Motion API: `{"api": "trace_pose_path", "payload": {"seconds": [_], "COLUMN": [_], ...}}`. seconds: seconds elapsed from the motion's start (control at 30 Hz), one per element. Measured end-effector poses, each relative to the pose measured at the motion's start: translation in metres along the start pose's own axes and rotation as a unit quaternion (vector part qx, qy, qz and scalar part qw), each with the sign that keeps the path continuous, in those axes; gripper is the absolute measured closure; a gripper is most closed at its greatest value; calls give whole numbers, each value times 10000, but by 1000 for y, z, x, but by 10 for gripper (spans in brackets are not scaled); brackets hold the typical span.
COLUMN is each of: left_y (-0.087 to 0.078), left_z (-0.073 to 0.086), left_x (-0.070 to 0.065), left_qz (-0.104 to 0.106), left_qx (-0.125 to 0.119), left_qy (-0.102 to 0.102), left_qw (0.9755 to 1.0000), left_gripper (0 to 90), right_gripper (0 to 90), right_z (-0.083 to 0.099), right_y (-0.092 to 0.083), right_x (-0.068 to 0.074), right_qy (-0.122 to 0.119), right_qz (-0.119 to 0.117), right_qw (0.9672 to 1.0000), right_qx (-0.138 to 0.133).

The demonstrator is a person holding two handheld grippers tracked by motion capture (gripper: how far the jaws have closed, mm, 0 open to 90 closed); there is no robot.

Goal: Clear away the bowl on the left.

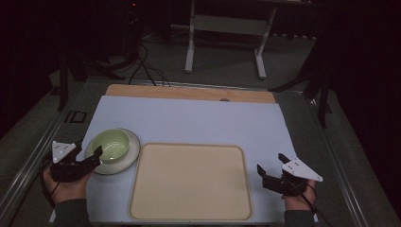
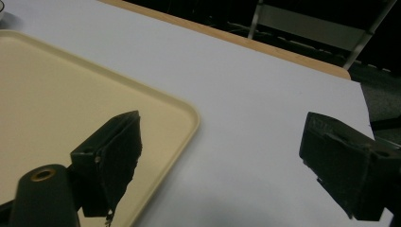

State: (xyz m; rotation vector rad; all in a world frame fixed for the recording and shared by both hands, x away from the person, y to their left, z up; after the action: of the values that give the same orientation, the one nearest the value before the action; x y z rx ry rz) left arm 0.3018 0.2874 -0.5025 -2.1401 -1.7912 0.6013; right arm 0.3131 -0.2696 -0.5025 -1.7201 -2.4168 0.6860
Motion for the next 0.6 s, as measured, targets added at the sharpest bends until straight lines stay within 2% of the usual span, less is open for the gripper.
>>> {"api": "trace_pose_path", "payload": {"seconds": [0.23,0.47,0.6], "left_y": [3,9,12], "left_z": [2,1,1], "left_x": [2,8,10], "left_qz": [0,-12,-1], "left_qx": [82,93,172], "left_qy": [-78,-291,-273], "left_qw": [9999,9995,9995], "left_gripper": [315,322,319], "right_gripper": [132,132,131], "right_z": [-2,-1,-1], "right_y": [0,1,1], "right_x": [1,1,1], "right_qy": [-22,-40,-41], "right_qz": [23,18,28], "right_qw": [10000,10000,10000], "right_qx": [-47,-37,-41]}}
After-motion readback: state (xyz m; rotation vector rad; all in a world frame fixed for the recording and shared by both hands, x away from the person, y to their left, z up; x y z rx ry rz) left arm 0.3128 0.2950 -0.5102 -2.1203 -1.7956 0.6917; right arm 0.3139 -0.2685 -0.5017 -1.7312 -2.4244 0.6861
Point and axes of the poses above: each handheld gripper's, and its own axes: y roughly forward along the jaws, z roughly out of its underside, x roughly to its left, the point moved 8 cm from there along y, roughly forward along the jaws, and after that the axes turned 7 degrees about z, right-handed, at the moved point
